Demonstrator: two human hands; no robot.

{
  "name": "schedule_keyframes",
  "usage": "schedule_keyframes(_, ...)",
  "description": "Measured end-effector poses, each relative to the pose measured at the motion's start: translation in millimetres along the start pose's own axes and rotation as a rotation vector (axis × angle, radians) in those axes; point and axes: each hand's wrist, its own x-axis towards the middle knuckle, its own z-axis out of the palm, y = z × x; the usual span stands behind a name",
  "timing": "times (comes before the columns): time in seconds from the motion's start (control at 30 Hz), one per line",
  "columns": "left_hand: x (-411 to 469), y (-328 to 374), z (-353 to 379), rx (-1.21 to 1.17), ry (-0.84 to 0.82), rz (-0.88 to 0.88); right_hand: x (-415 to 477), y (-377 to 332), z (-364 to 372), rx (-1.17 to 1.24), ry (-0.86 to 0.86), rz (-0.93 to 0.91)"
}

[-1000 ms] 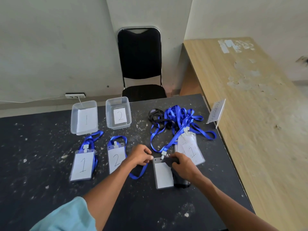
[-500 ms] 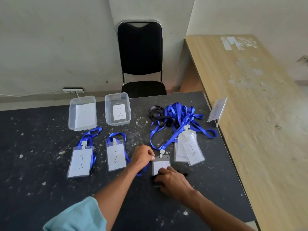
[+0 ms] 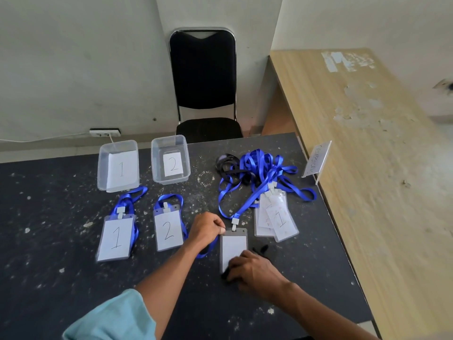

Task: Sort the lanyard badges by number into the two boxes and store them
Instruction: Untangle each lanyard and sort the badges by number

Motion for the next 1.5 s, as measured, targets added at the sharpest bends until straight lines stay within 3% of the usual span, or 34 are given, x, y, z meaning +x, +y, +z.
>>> schedule_keyframes(0.1,-1,0,0,0.011,-0.003,0.019,-13,10,-15,0.030,0.021,0.091)
schedule_keyframes(0.23,-2,0,1,0.024,0.005,0.019,5,15,-30,0.065,0.317,0.416)
schedule_keyframes(0.3,-3,1,2,0.032,0.019,0.016,12,10,-24,0.037,0.281,0.432)
schedule_keyframes(0.47,-6,1,3,0.025,0.037,0.026,-8,1,-8,-0.041,0.099,0.189)
schedule_keyframes(0.57,-9,1,2,-0.002,0.018,0.042,-21,-1,-14,-0.039,0.019,0.279)
schedule_keyframes(0.63,-12,3,-3,-0.037,-0.006,0.037,-18,-4,-23,-0.032,0.061,0.362)
schedule_keyframes(0.7,-13,6,-10,-0.146,-0.038,0.018,-9,-10,-35,-0.010,0.169,0.445)
schedule_keyframes(0.77,-17,15,-17,-0.412,-0.124,-0.018,4,-19,-45,0.152,0.247,0.514)
schedule_keyframes(0.87,-23,32,-30,-0.715,-0.221,0.019,25,-29,-51,0.459,0.380,0.516)
schedule_keyframes(0.93,-27,41,-41,-0.813,-0.274,0.075,31,-31,-59,0.531,0.503,0.512)
schedule_keyframes(1.0,-29,48,-50,-0.751,-0.229,0.144,29,-31,-72,0.671,0.563,0.541)
schedule_keyframes(1.1,-28,54,-60,-0.507,0.084,0.230,23,-29,-89,0.829,0.647,0.520)
schedule_keyframes(1.27,-32,55,-70,-0.473,-0.091,0.344,22,-16,-108,1.001,0.684,0.487)
schedule_keyframes(1.37,-33,51,-73,-0.466,-0.069,0.353,21,-14,-120,1.144,0.624,0.482)
schedule_keyframes(1.5,-36,49,-84,-0.559,-0.085,0.362,31,7,-129,0.958,0.682,0.539)
